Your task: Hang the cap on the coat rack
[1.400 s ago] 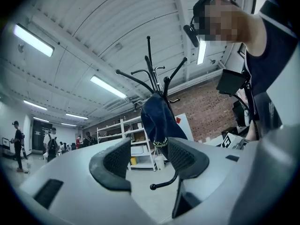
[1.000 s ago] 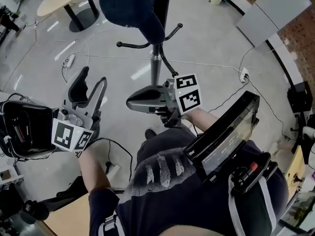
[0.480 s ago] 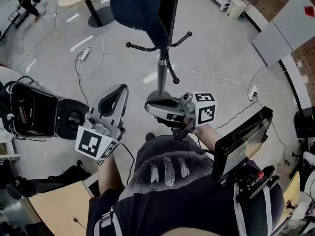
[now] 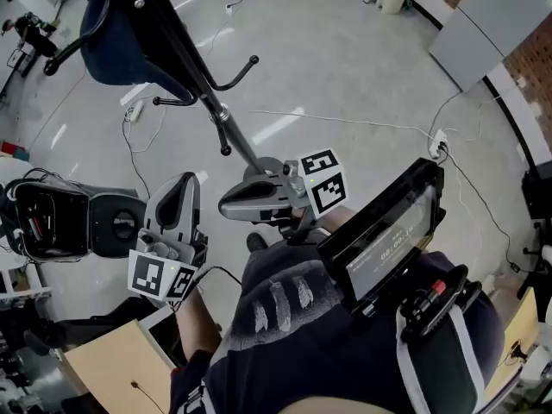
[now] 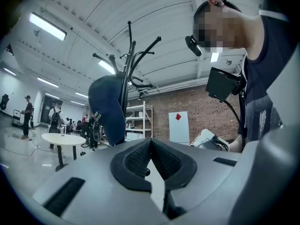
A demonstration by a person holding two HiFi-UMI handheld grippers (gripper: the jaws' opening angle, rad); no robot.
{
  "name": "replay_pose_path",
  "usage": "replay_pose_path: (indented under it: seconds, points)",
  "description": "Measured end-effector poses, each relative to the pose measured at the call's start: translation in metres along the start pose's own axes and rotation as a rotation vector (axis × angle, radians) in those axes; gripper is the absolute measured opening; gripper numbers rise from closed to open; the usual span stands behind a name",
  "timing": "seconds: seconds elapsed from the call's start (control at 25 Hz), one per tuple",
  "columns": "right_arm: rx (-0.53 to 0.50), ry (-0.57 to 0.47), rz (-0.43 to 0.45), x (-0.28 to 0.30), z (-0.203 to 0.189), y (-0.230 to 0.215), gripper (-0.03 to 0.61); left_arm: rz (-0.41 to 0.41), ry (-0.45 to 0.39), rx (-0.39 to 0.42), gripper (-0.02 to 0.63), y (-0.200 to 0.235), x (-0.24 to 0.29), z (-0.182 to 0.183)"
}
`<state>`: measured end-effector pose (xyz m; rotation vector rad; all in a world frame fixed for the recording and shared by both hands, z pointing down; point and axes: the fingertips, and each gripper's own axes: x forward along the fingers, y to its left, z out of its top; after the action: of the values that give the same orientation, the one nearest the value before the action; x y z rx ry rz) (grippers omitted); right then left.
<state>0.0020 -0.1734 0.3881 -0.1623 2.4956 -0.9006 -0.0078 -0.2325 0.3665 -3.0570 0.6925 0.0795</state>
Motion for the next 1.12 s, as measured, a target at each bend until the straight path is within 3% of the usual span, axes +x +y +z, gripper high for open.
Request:
replay_pose_path:
  seconds: [0.44,0.68,0.88,1.12]
  points:
    - [0.102,-0.036,0.075,-0.021,-0.004,0.011,0.005,0.085,0.117,-0.049,0.006,-0.029,-0.003,-0.023]
    - [0.127,-0.042,0.038,-0.017,-0.025,0.013,0.005,0.031,0.140,-0.065,0.006,-0.047,-0.016,-0.037]
    - [0.130,-0.014,0.002,0.001,-0.054,0.023,0.005,-0.006,0.117,-0.073,0.006,-0.063,-0.052,-0.040]
    - [0.139,0.048,-0.018,0.037,-0.105,0.049,0.005,0.048,0.065,-0.136,0.006,-0.067,-0.125,-0.037]
